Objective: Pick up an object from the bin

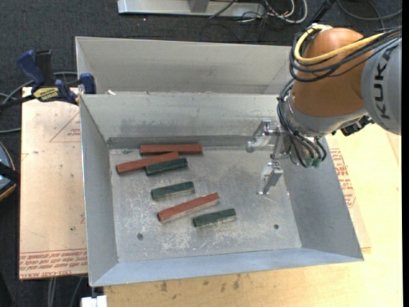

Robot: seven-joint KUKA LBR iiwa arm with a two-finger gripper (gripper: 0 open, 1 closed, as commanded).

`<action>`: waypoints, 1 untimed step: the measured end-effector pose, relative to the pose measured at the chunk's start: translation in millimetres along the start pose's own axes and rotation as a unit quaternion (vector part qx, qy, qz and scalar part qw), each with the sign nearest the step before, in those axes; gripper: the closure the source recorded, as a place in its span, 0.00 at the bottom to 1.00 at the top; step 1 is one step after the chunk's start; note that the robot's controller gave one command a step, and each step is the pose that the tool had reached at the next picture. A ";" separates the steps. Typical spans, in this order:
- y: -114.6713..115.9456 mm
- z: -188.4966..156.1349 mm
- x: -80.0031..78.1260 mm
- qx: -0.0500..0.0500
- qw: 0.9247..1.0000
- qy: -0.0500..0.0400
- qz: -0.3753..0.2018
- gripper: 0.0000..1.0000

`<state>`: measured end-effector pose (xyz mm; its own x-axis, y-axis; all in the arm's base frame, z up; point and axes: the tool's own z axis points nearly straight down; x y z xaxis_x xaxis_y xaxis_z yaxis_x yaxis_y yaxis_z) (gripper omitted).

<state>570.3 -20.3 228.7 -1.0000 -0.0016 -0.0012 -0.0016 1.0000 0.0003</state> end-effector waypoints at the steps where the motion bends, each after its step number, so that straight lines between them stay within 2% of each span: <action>1: 0.0 0.0 0.0 0.000 1.000 0.000 0.000 0.00</action>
Offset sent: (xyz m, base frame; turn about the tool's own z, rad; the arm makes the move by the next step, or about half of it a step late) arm -0.0430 0.0338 -0.1219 -0.1140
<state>570.3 -20.3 228.7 -1.0000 -0.0016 -0.0012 -0.0016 1.0000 0.0003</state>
